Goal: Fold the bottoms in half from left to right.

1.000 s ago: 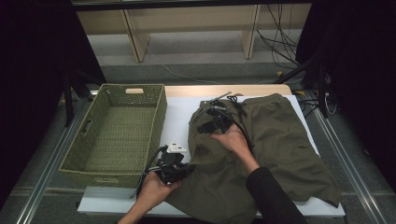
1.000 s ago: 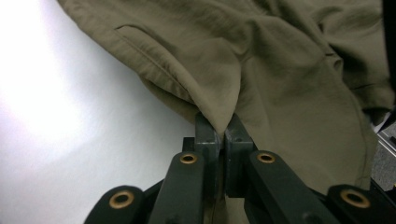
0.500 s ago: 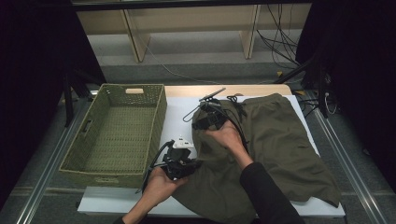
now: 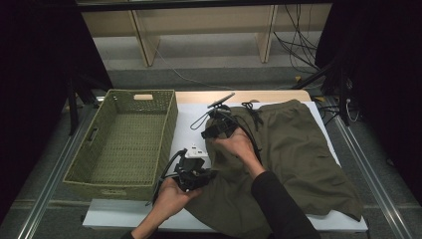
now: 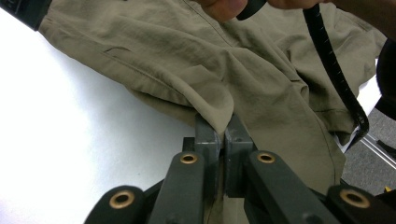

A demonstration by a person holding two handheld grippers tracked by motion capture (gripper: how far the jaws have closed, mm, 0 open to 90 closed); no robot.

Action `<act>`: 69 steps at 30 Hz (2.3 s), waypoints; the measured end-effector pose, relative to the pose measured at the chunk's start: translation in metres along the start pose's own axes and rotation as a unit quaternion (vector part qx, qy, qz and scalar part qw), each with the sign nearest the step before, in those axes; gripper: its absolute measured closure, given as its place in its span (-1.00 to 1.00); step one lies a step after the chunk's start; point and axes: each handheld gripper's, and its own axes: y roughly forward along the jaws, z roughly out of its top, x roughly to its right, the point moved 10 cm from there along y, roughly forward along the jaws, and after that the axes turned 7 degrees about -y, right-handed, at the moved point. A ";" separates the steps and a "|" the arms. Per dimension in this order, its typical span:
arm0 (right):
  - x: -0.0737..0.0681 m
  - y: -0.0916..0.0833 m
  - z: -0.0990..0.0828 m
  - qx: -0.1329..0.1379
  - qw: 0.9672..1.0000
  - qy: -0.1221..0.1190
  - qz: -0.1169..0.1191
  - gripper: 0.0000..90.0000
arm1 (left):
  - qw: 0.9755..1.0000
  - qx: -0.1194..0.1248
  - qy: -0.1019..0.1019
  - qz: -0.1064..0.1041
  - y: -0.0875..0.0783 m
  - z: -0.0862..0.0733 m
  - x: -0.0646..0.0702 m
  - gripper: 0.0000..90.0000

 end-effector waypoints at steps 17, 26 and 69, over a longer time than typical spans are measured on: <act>0.005 0.011 0.000 -0.019 1.000 0.009 0.000 -0.08 | 1.000 0.013 0.005 -0.008 -0.004 0.006 0.004 0.92; 0.002 0.013 0.001 -0.031 0.999 0.004 0.009 0.48 | 1.000 0.015 0.008 -0.009 -0.004 0.008 0.005 0.92; 0.146 -0.181 -0.040 0.023 0.991 0.026 -0.128 0.99 | 0.988 0.041 0.065 -0.135 0.035 0.109 0.136 0.88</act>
